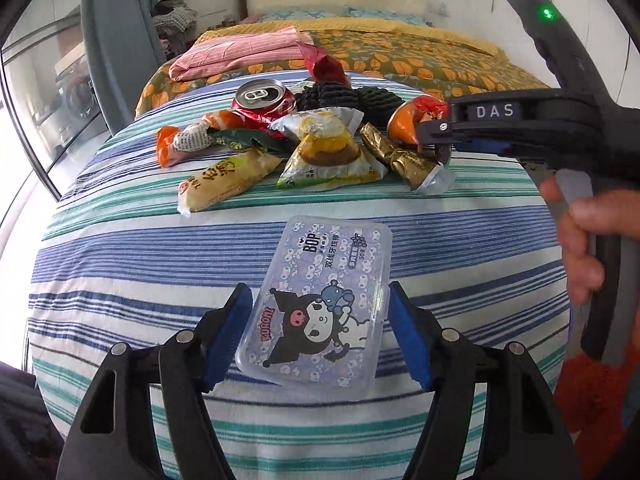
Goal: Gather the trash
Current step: 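Move the left tool to the Kuromi box while the right tool reaches the orange chip bag, then close the left tool on the Kuromi box while the right tool grips the orange bag and can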
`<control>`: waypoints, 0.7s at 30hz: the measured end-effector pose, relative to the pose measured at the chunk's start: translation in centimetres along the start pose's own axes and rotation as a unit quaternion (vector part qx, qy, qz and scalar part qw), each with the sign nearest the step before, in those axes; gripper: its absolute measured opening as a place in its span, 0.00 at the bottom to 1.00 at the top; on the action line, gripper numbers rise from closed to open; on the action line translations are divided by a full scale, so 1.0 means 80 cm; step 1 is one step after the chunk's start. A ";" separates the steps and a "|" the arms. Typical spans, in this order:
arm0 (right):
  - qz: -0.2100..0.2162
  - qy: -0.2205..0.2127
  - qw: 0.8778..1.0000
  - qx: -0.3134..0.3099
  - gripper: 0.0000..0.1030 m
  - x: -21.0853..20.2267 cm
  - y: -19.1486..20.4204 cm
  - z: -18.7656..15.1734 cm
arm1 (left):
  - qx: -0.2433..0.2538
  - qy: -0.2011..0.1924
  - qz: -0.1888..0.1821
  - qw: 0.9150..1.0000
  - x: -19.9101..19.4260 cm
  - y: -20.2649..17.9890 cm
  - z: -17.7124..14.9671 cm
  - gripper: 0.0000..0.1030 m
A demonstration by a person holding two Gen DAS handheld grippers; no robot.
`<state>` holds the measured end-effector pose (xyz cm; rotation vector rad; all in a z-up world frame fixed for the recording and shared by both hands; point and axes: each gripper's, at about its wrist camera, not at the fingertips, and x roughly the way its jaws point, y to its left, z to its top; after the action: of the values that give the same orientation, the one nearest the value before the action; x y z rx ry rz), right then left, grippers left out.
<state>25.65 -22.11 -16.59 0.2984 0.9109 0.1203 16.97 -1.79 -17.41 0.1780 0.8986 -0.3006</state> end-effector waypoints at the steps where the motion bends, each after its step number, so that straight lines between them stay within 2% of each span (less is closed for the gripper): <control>1: 0.002 0.000 1.000 0.004 0.41 -0.003 -0.008 0.000 | 0.001 0.000 0.000 1.000 -0.001 0.002 -0.002 0.68; 4: -0.012 0.000 1.000 -0.002 0.40 -0.014 -0.029 -0.001 | 0.003 0.003 0.001 1.000 0.002 0.005 -0.007 0.78; 9: -0.047 0.009 0.999 -0.019 0.41 -0.025 -0.060 -0.002 | -0.004 0.015 -0.005 1.000 0.010 0.013 -0.014 0.80; 10: -0.049 0.011 0.998 -0.024 0.43 -0.026 -0.061 -0.003 | -0.006 0.016 -0.009 1.000 0.010 0.015 -0.014 0.80; 13: -0.048 0.003 0.998 -0.040 0.76 -0.034 -0.052 -0.005 | -0.007 0.019 -0.011 1.000 0.010 0.018 -0.011 0.80; 17: -0.048 -0.005 0.995 -0.082 0.81 -0.033 -0.025 0.004 | 0.008 0.023 -0.008 1.000 0.012 0.016 -0.004 0.80; 21: -0.061 0.034 0.992 -0.104 0.83 -0.003 -0.012 0.020 | 0.020 0.027 0.001 0.999 0.017 0.013 0.005 0.80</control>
<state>26.76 -23.41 -15.77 0.0452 0.9724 0.1110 18.38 -1.17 -18.18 0.2249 0.9457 -0.3128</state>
